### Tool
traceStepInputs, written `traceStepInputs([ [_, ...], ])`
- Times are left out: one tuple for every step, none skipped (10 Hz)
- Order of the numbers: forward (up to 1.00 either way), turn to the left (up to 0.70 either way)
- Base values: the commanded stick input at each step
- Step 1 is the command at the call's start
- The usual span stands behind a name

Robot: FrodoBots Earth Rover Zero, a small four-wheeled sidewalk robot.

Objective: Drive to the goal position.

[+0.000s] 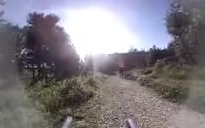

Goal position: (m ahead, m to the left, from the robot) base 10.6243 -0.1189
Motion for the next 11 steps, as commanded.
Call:
traceStepInputs([
  [0.50,0.00],
  [0.50,0.00],
  [0.50,0.00],
  [0.50,0.00],
  [0.50,0.00],
  [0.50,0.00],
  [0.50,0.00],
  [0.50,0.00],
  [0.50,0.00],
  [0.50,0.00],
  [0.50,0.00],
])
